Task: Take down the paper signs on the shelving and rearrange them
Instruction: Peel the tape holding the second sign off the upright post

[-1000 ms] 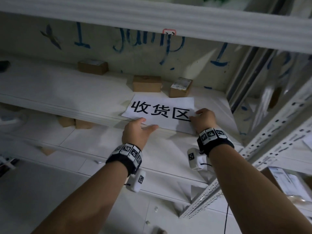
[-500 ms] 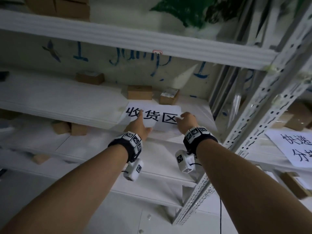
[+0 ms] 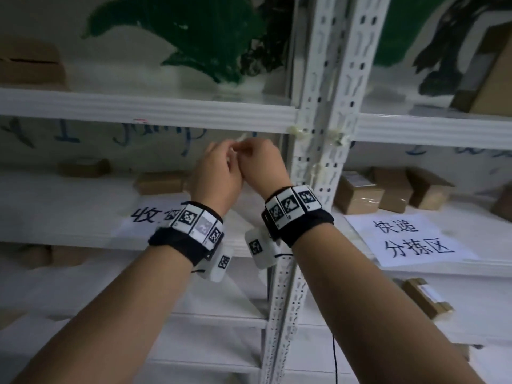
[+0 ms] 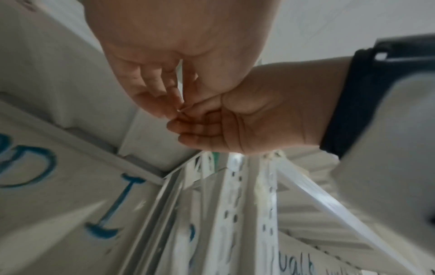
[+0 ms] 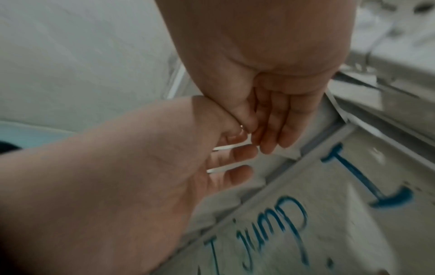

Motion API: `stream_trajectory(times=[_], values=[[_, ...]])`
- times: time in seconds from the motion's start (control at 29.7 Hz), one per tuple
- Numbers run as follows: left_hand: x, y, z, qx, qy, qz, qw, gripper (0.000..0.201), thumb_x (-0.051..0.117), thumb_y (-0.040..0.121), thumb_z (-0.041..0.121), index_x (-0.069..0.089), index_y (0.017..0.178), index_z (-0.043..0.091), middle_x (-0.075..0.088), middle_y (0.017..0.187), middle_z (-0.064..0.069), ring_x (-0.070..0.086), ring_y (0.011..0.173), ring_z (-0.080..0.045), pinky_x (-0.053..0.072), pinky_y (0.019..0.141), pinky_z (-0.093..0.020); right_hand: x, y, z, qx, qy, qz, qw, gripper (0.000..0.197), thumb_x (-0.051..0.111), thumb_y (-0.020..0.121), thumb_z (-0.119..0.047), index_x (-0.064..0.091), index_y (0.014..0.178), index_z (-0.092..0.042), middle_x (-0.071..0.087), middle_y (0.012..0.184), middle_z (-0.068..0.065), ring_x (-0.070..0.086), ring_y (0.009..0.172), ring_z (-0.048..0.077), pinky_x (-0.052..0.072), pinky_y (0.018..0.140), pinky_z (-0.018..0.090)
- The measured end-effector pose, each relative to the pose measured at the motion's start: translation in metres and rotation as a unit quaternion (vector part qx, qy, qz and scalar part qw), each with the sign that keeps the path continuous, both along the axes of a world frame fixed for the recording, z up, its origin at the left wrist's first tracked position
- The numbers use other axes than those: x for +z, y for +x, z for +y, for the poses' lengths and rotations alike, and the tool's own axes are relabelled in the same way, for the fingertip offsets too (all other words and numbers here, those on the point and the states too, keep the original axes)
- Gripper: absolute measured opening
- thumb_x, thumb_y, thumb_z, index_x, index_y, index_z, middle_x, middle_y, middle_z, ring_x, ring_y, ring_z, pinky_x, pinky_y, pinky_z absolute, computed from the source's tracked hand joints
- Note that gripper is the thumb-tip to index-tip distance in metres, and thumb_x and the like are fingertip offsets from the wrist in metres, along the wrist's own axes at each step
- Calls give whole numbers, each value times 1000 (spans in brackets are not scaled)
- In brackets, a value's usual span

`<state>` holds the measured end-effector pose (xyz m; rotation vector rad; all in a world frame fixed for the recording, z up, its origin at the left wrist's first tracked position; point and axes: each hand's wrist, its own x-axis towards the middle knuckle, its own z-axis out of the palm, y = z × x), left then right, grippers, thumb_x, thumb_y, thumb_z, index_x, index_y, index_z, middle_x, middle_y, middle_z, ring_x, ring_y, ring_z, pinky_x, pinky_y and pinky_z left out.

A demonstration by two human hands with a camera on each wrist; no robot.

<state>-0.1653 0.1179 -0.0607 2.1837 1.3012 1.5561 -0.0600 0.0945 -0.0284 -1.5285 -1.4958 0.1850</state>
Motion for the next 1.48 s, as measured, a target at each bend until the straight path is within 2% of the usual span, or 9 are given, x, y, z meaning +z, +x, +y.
stream_trajectory(times=[0.1,0.27,0.54,0.67,0.88,0.98,1.08,1.21,1.48], values=[[21,39,-23,-41,74,-75,994,25,50,103,12,64,123,19,53,130,-2,62,102,-16,56,93,-41,28,35,-26,-9,69,17,997,28,58,96,-4,81,108,-13,80,99,4,71,90,16,50,68,20],[32,99,-50,-69,111,-87,988,28,52,102,11,62,126,20,53,133,2,65,96,-13,59,87,-40,37,97,-60,-44,139,6,989,28,61,95,-6,80,115,-14,79,111,1,72,103,17,59,90,32],[11,168,-58,-97,87,-89,987,27,59,101,11,65,127,10,58,128,-4,66,110,-23,58,95,-47,26,162,-69,-100,156,-48,982,28,71,94,-15,77,121,-14,67,115,6,69,99,24,56,87,33],[9,170,-60,-86,96,-73,989,34,61,97,4,65,131,6,59,127,-6,65,108,-22,57,97,-42,20,167,-64,-111,168,-58,978,19,73,93,-15,81,110,-12,69,107,7,67,91,24,50,80,30],[9,164,-54,-99,87,-79,988,40,56,97,-1,63,136,8,58,131,-6,67,112,-19,58,100,-38,-2,158,-57,-129,203,-69,968,20,68,102,-20,83,116,-17,65,99,6,56,78,15,40,70,24],[8,159,-54,-93,76,-70,990,38,58,97,1,63,134,10,57,132,-3,66,108,-15,58,98,-34,-17,160,-53,-146,218,-75,962,18,75,99,-29,85,102,-15,62,93,4,59,73,18,46,65,27],[5,154,-51,-84,61,-62,993,37,61,98,5,61,134,11,57,133,-2,65,104,-11,59,95,-32,-33,162,-53,-138,179,-81,971,21,77,96,-34,79,94,-12,62,99,4,63,79,21,57,70,36],[-3,148,-52,-97,60,-70,991,36,63,98,8,61,133,12,58,130,-1,66,102,-10,59,95,-33,-36,160,-59,-151,144,-54,976,26,74,97,-39,63,108,-18,64,106,-1,63,91,19,56,75,39],[-7,138,-59,-111,61,-63,990,34,64,97,7,62,131,13,62,129,-1,64,113,-14,57,102,-37,-37,157,-63,-120,174,-2,977,15,71,102,-29,73,104,-15,72,98,-1,69,87,17,61,81,44]])
